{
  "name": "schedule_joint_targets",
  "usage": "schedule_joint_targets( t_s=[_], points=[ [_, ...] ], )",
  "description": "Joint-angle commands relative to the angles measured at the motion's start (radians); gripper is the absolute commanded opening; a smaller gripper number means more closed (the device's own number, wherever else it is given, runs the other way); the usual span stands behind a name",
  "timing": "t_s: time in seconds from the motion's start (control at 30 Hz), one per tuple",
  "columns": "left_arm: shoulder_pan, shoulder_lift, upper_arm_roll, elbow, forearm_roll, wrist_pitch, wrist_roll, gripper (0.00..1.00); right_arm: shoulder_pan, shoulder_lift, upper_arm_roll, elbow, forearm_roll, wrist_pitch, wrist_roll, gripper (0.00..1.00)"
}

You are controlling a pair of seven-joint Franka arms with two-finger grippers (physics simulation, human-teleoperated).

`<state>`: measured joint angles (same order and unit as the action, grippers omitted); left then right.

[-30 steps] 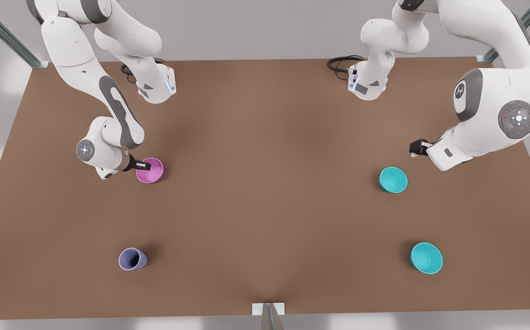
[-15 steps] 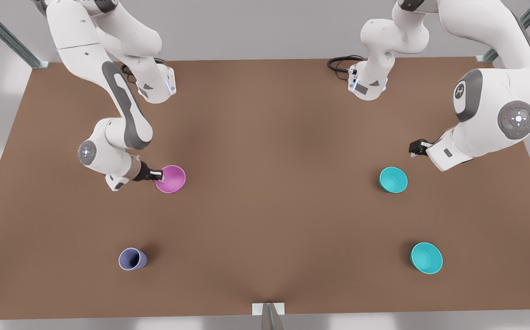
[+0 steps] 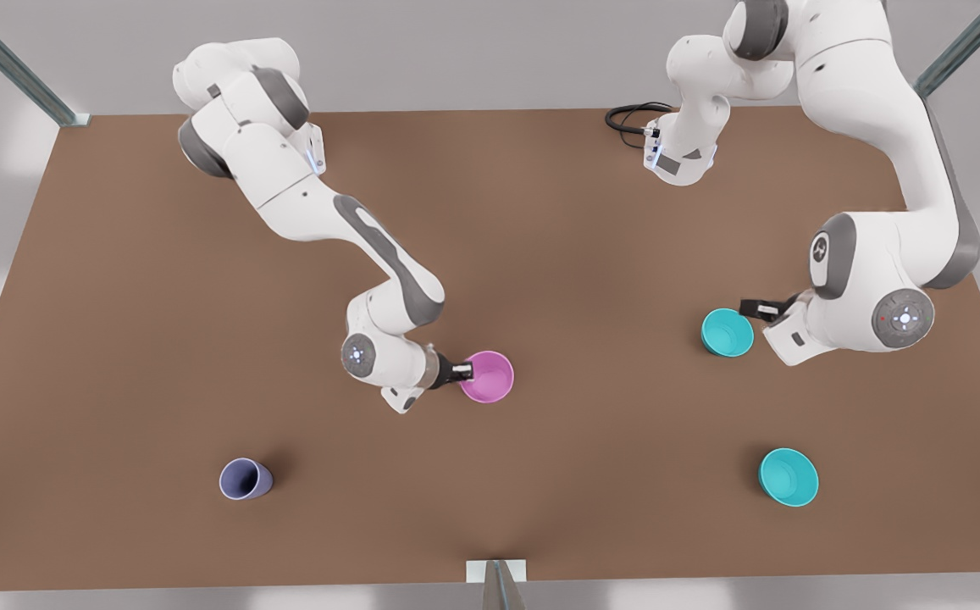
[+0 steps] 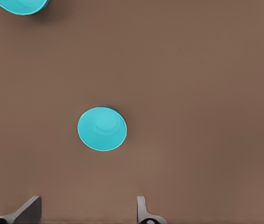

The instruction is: Stack the blue bowl on the pink bowl

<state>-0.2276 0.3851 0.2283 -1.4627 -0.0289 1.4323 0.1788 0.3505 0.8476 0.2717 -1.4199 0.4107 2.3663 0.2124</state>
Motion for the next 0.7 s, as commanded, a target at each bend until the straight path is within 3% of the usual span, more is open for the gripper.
schedule_joint_targets(
  t_s=[0.0, 0.13, 0.17, 0.23, 0.3, 0.4, 0.47, 0.67],
  points=[
    [0.016, 0.046, 0.016, -0.016, -0.051, 0.097, 0.004, 1.00, 0.002, 0.004, -0.002, 0.001, -0.012, 0.037, 0.266, 1.00],
    [0.142, 0.080, 0.017, -0.215, -0.190, 0.480, 0.208, 1.00, -0.036, -0.059, -0.002, 0.044, -0.009, 0.001, 0.263, 1.00],
    [0.146, 0.083, 0.017, -0.304, -0.194, 0.620, 0.252, 1.00, -0.106, -0.123, 0.000, 0.059, -0.007, -0.105, 0.262, 1.00],
    [0.148, 0.095, 0.019, -0.340, -0.250, 0.651, 0.314, 1.00, -0.263, -0.219, 0.000, 0.084, -0.018, -0.439, 0.246, 1.00],
    [0.146, 0.095, 0.019, -0.449, -0.253, 0.784, 0.387, 1.00, -0.404, -0.232, 0.000, 0.151, -0.226, -0.769, 0.159, 1.00],
    [0.146, 0.095, 0.020, -0.487, -0.253, 0.807, 0.469, 1.00, -0.534, -0.265, -0.002, 0.151, -0.505, -0.912, -0.147, 1.00],
    [0.146, 0.098, 0.028, -0.510, -0.253, 0.809, 0.469, 1.00, -0.596, -0.355, -0.003, 0.153, -0.567, -1.007, -0.248, 1.00],
    [0.146, 0.120, 0.028, -0.515, -0.252, 0.755, 0.469, 1.00, -0.634, -0.498, 0.000, 0.141, -0.553, -1.079, -0.242, 1.00]
  ],
)
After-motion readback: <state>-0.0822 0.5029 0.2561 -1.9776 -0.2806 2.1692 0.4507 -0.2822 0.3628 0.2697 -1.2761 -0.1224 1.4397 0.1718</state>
